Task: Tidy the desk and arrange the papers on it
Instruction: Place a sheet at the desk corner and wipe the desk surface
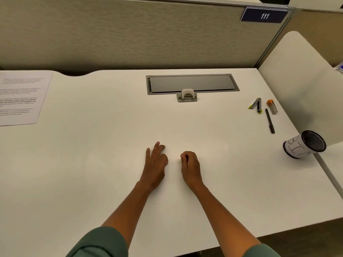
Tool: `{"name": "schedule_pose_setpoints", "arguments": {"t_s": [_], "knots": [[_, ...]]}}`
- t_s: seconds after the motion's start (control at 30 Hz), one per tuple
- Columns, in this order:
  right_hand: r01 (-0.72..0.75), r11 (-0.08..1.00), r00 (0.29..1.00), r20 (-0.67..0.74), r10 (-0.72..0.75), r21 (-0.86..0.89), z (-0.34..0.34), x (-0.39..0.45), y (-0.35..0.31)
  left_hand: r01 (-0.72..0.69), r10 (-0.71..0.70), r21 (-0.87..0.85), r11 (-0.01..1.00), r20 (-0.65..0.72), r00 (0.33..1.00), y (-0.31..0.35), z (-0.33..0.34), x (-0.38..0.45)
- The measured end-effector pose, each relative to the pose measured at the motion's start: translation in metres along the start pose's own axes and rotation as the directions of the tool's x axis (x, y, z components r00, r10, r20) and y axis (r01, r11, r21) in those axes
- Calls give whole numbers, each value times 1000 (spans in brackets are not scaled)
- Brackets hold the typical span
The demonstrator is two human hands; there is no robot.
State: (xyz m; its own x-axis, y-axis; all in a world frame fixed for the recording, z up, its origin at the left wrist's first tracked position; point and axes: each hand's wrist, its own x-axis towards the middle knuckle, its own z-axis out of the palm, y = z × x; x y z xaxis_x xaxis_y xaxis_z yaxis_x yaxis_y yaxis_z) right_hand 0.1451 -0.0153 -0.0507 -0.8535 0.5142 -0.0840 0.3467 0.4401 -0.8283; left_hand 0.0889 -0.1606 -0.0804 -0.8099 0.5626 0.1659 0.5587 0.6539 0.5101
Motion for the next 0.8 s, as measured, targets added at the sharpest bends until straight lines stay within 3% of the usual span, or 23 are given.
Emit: {"name": "schedule_pose_setpoints", "arguments": {"t_s": [0.23, 0.47, 0.8], "knots": [[-20, 999, 999, 50, 18, 26, -1, 1, -1, 73, -75, -62, 995, -43, 996, -16, -17, -7], [172, 933, 981, 146, -131, -316, 10, -3, 1, 98, -108, -121, 988, -76, 991, -19, -22, -11], [344, 726, 939, 241, -247, -596, 8, -3, -4, 123, -133, -170, 978, -48, 990, -25, -24, -12]]}}
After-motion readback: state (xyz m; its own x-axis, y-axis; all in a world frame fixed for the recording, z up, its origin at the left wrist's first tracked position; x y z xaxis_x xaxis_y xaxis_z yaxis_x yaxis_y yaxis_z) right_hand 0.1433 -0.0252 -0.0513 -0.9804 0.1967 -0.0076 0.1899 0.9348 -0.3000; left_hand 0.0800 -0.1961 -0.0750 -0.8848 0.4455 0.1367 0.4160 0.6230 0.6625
